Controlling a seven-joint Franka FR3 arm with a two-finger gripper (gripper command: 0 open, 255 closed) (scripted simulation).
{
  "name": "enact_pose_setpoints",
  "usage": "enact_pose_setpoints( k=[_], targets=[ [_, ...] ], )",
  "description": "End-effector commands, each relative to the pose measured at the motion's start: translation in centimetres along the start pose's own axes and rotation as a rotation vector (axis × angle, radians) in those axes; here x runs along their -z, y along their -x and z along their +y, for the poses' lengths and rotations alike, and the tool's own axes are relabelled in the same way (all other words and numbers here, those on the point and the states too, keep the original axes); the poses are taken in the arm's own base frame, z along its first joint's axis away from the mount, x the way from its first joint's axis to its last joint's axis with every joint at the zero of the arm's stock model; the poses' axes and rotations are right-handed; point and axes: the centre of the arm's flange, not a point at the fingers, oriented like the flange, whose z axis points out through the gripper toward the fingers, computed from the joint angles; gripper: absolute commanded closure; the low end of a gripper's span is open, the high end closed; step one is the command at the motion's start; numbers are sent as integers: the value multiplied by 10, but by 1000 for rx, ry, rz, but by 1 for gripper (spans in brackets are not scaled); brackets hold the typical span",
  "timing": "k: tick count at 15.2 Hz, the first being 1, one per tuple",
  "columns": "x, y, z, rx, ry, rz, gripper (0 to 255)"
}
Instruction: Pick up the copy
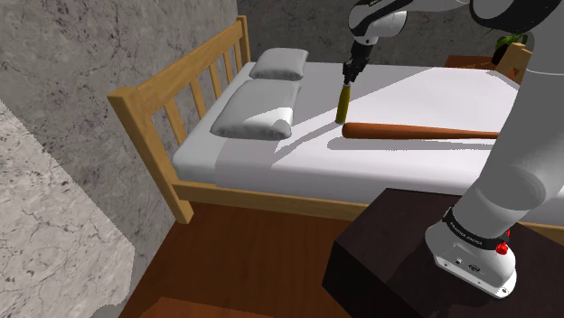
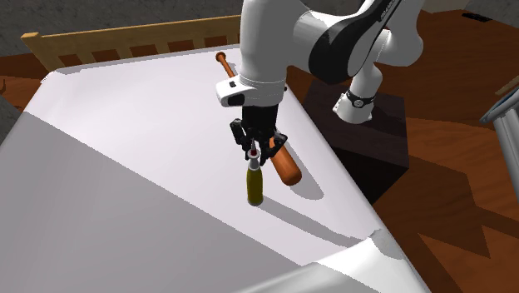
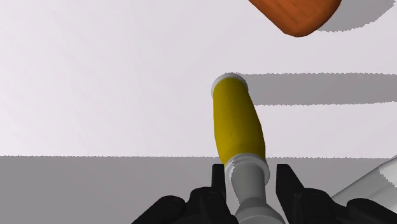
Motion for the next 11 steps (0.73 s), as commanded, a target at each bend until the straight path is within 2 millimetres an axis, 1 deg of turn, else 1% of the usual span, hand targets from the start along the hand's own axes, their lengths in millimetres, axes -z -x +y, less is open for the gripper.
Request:
enact_pose_setpoints(
  k=[1, 3, 11],
  targets=[
    [-1, 0, 0, 0, 0, -1, 255],
    [0, 0, 0, 0, 0, -1, 255],
    [41, -8, -1, 0, 0, -1, 255]
  ],
)
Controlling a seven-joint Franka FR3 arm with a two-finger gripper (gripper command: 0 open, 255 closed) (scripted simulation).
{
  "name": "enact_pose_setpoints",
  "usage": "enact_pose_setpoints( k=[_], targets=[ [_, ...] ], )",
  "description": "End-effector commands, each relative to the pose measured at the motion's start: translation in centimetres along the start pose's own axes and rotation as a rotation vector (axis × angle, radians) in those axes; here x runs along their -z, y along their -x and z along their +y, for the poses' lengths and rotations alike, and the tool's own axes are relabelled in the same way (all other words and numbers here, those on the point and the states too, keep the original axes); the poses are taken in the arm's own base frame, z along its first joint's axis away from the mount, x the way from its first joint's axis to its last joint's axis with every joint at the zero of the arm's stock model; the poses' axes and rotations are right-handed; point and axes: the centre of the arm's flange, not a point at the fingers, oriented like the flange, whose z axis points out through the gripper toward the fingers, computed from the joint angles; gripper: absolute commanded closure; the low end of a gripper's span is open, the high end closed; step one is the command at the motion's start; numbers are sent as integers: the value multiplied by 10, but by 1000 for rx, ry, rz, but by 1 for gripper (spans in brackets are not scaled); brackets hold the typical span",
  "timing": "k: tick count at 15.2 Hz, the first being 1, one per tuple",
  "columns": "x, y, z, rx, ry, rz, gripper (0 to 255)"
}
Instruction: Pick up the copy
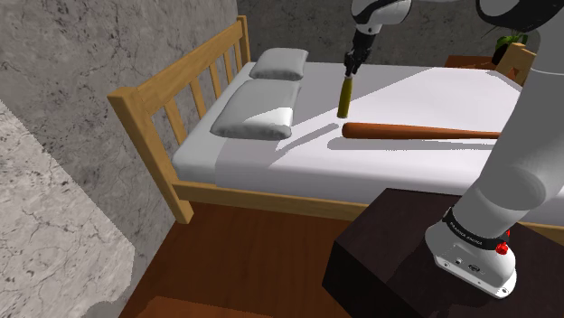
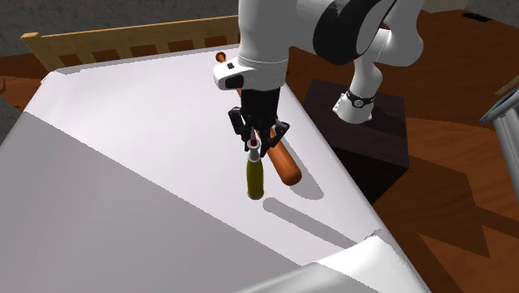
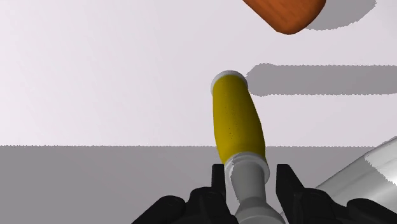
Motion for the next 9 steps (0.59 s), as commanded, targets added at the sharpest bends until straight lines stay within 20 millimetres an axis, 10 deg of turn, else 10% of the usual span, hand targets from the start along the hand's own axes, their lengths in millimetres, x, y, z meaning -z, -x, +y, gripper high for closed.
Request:
enact_pose_setpoints(
  k=[1, 9],
  targets=[
    [11, -2, 0, 0, 0, 0, 255],
    [43, -8, 0, 0, 0, 0, 255]
  ],
)
